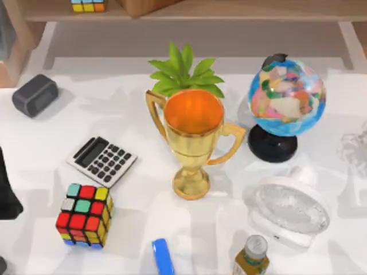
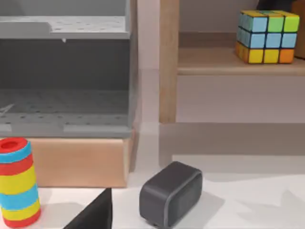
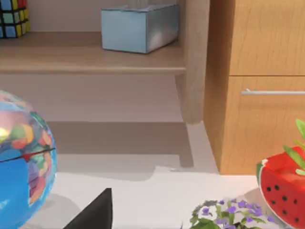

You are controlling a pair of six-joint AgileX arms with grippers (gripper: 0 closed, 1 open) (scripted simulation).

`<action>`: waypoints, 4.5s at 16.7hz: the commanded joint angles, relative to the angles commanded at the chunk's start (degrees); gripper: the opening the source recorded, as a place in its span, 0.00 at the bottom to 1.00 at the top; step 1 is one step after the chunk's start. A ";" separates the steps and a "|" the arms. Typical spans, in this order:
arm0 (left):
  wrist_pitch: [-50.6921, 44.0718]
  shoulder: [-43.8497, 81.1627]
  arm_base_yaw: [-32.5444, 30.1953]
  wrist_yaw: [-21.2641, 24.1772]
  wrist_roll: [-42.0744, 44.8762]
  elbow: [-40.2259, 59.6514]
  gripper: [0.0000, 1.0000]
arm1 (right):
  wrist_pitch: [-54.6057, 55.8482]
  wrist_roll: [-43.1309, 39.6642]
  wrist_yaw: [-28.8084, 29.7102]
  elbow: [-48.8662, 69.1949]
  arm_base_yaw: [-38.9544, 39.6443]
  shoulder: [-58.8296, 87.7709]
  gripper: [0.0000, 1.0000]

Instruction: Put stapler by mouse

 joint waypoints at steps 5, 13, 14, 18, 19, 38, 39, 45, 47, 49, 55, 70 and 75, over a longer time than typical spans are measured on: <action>-1.84 2.95 -2.74 -0.26 -2.18 2.82 1.00 | 0.00 0.00 0.00 0.00 0.00 0.00 1.00; -16.69 33.48 -26.15 -1.97 -20.73 29.46 1.00 | 0.00 0.00 0.00 0.00 0.00 0.00 1.00; -19.20 39.62 -29.62 -2.37 -23.76 33.53 1.00 | 0.00 0.00 0.00 0.00 0.00 0.00 1.00; -29.35 63.94 -40.85 -3.48 -37.78 45.29 1.00 | 0.00 0.00 0.00 0.00 0.00 0.00 1.00; -31.86 68.83 -43.42 -3.58 -42.44 47.84 1.00 | 0.00 0.00 0.00 0.00 0.00 0.00 1.00; -49.00 97.72 -58.02 -0.87 -74.64 56.26 1.00 | 0.00 0.00 0.00 0.00 0.00 0.00 1.00; -47.73 97.57 -58.32 -0.87 -74.93 54.88 1.00 | 0.00 0.00 0.00 0.00 0.00 0.00 1.00; -40.04 100.48 -58.60 -0.88 -75.28 50.21 1.00 | 0.00 0.00 0.00 0.00 0.00 0.00 1.00; -39.60 101.87 -57.97 -0.86 -74.62 51.53 1.00 | 0.00 0.00 0.00 0.00 0.00 0.00 1.00; -39.73 103.37 -57.46 -0.73 -73.87 53.27 1.00 | 0.00 0.00 0.00 0.00 0.00 0.00 1.00; -39.84 103.91 -57.37 -0.68 -73.70 53.80 0.92 | 0.00 0.00 0.00 0.00 0.00 0.00 1.00; -39.84 103.91 -57.37 -0.68 -73.70 53.80 0.00 | 0.00 0.00 0.00 0.00 0.00 0.00 1.00; -39.84 103.91 -57.37 -0.68 -73.70 53.80 0.00 | 0.00 0.00 0.00 0.00 0.00 0.00 1.00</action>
